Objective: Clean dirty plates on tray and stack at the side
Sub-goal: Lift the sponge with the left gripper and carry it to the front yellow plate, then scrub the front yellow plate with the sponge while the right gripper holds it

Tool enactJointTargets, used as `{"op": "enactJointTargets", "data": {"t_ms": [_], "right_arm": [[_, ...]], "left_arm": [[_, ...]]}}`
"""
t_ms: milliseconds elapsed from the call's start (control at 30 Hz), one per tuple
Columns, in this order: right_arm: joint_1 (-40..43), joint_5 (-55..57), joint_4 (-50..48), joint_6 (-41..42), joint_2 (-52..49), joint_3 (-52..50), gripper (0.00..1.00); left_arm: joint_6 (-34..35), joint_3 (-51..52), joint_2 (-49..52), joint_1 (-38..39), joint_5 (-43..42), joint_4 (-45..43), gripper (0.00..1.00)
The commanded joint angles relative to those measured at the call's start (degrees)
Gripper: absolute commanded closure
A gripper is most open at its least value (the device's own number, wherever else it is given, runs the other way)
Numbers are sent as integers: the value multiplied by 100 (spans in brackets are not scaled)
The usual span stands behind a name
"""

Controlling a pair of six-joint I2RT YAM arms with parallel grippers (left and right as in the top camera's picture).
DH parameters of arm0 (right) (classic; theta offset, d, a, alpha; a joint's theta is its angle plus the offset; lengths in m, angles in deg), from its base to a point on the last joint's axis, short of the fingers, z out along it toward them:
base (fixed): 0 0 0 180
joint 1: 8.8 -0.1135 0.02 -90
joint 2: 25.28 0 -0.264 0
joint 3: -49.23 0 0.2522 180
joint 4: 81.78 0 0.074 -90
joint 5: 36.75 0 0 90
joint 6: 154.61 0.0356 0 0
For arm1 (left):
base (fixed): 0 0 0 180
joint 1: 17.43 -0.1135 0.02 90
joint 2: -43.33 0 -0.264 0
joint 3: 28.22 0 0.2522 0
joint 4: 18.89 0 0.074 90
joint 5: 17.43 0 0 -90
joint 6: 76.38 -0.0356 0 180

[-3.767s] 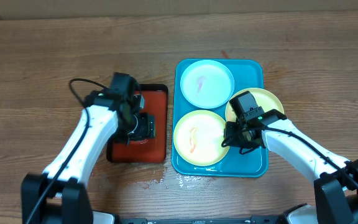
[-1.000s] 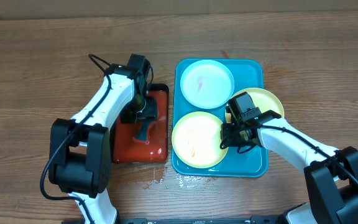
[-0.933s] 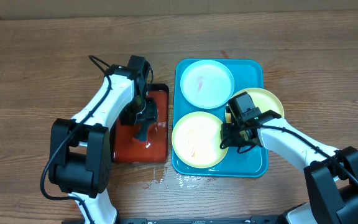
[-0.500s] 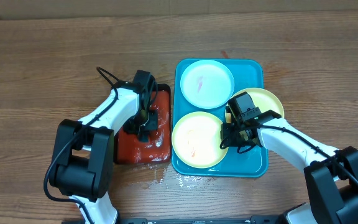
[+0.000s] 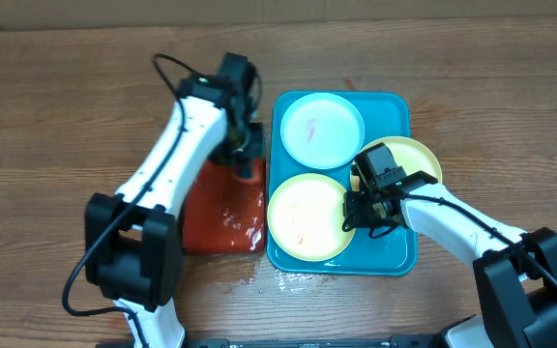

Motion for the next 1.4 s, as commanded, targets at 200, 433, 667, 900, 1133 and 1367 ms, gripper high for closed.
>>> {"op": "enactJointTargets", "data": {"t_ms": [200,433,667,900,1133,1367], "right_arm": [[-31,122,46,-15,-284,-111,92],[-31,122,55,-15,-284,-111,92],[-31,120,66,-15,-284,-111,92],[-31,120,66,-15,-284,-111,92],[-31,120,66,-15,-284,-111,92],[-31,122,70,-17,-284,-111,93]], "left_arm": [[1355,678,520,1456,-737,-1014,96],[1923,675,1143,1764,-603,-1010,96],[1961,647,1165,1447,1008,-225,96],[1510,647,1165,1237,949,-459,96],[1080,654,1335,1419,-1611,-1683,96],[1145,654,1843,1770,-3272,-1895,96]]}}
